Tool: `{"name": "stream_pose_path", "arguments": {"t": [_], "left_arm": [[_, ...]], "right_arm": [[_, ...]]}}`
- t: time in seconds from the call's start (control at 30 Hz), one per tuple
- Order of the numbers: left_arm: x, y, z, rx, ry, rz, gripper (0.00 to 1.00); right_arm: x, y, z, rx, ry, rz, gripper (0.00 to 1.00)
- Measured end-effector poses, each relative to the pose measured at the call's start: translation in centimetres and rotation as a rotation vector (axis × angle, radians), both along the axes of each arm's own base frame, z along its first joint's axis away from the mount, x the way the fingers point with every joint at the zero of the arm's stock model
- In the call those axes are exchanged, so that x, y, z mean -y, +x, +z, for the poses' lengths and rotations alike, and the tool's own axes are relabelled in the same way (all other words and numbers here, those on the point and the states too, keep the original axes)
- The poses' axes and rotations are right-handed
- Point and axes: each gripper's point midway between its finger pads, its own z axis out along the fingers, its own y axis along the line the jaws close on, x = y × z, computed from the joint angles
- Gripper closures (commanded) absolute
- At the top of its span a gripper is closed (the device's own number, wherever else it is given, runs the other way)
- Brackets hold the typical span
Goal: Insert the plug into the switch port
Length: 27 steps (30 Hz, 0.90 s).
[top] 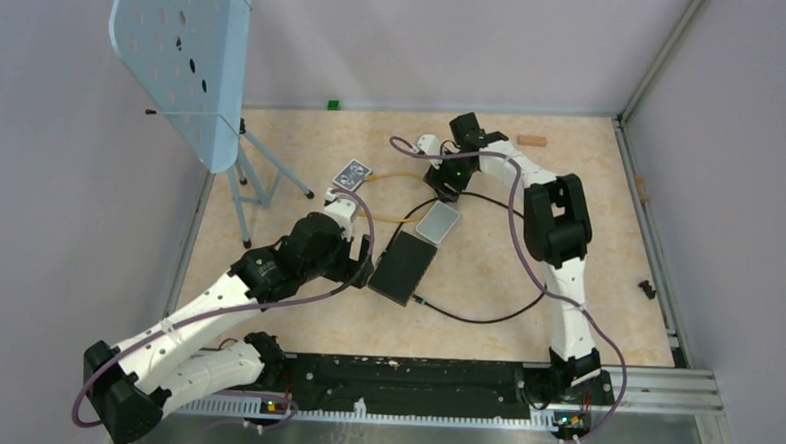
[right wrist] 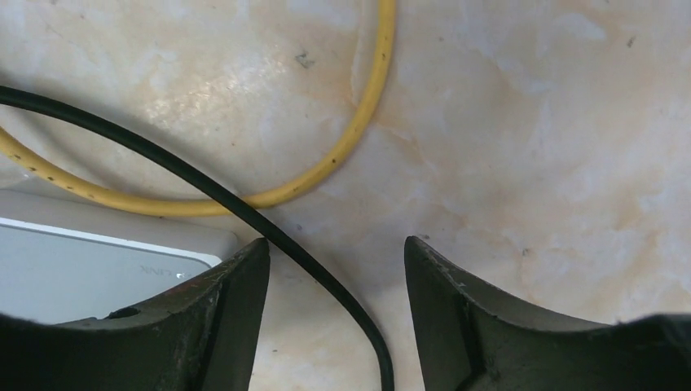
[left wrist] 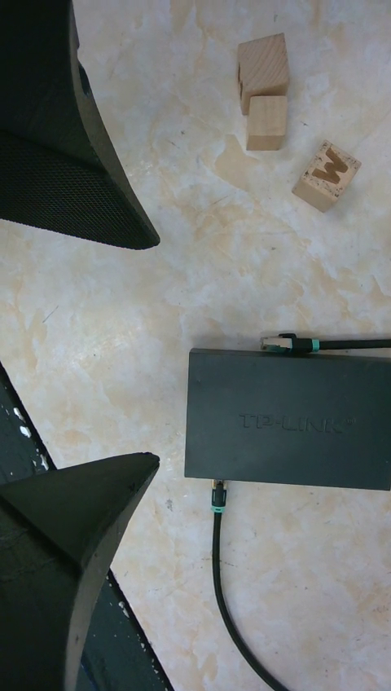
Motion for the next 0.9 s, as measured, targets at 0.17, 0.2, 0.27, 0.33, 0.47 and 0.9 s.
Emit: {"name": "stream_pose_path", "arguments": {"t": [0.17,0.2,0.27,0.33,0.47,0.9], "left_arm": [[-0.1,0.1,-0.2,-0.003,0.008,0.005,0.01],[-0.1,0.1,-0.2,-0.003,0.009,0.005,0.01],[-0.1,0.1,-0.2,-0.002,0.01,0.007,0.01],[-0.2,0.1,-0.2,-0.003,0.012,0.008,0.01],[-0.2,0.1,-0.4,-0.007,0.016,0.008,0.01],[-0.8,0.2,1.9,0.069,-0.034,0.031,0.01]], "right_arm": [[-0.9,-0.5,-0.4,-0.056,0.033,0.036,0.76],[-1.0,-0.5,-0.4,-0.057,0.036,0.037,0.81],[-1.0,-0.5,-0.4,-0.058,0.039,0.037,0.94],[-1.0,-0.5,-0.4,-0.059,0.037,0.032,1.0],[-0.4,0.0,-0.3,-0.021,0.015,0.003,1.0],[6.5,0.0,9.4,0.367,-0.056,-0.326,1.0]]}}
